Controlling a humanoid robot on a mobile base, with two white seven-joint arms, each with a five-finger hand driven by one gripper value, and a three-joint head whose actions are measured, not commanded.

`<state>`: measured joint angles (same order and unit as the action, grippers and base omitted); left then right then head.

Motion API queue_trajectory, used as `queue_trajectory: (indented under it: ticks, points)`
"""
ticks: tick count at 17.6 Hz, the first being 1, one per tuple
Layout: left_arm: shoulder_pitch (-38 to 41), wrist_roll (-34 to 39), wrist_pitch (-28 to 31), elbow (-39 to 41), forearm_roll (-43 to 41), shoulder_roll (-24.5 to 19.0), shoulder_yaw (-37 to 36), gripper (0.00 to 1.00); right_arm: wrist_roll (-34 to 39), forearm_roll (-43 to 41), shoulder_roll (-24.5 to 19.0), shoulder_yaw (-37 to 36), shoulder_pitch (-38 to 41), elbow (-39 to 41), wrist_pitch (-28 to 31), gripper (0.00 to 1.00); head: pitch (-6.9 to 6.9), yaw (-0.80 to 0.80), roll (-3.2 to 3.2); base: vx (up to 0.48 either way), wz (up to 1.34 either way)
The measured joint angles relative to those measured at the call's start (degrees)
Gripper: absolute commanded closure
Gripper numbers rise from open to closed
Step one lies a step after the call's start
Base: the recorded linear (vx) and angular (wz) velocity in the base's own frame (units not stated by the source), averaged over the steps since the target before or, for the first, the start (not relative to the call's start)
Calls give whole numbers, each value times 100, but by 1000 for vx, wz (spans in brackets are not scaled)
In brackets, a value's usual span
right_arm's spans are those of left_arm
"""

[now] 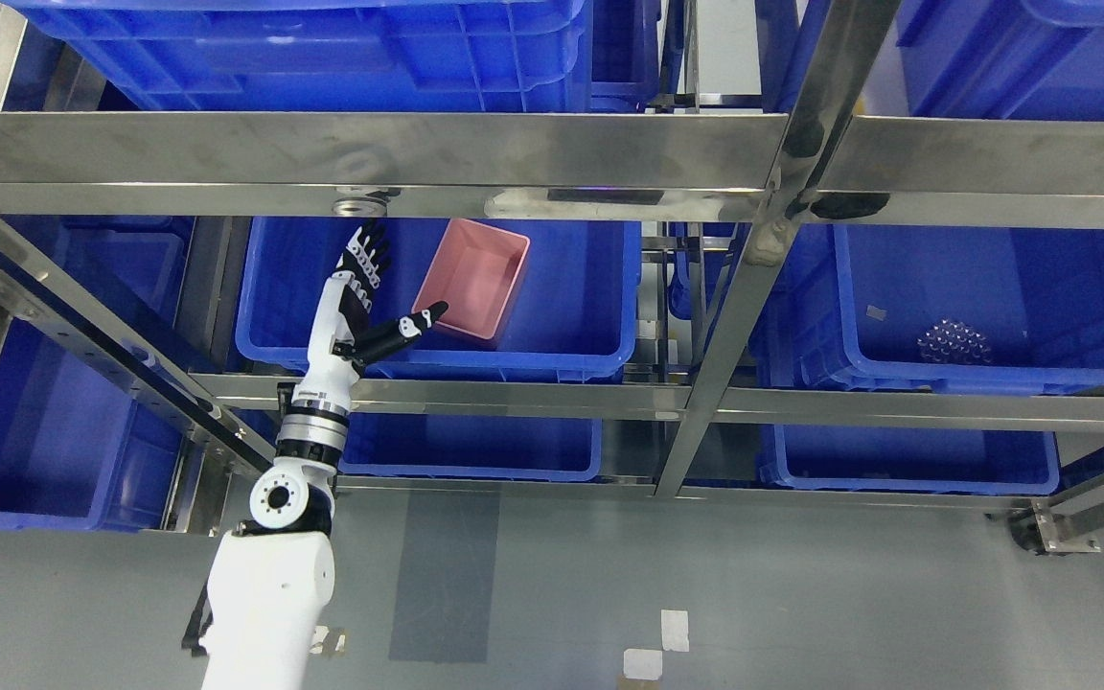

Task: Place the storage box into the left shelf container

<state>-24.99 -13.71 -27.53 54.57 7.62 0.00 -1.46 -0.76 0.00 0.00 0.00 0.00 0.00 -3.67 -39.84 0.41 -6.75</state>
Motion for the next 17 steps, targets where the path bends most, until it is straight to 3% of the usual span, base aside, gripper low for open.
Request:
queue_trajectory:
  ticks: [10, 14, 17]
  points:
    - [1558, 14, -354, 2297, 238, 0, -3, 0, 18, 0, 0, 0, 1, 0, 0, 0, 1, 0, 0, 0, 0]
    - [1809, 264, 618, 2830, 401, 0, 212, 0, 23, 0, 0, 0, 1, 0, 0, 0, 1, 0, 0, 0, 0]
    - [1885, 339, 941, 3102, 493, 0, 308, 0, 16, 0, 0, 0, 1, 0, 0, 0, 1, 0, 0, 0, 0]
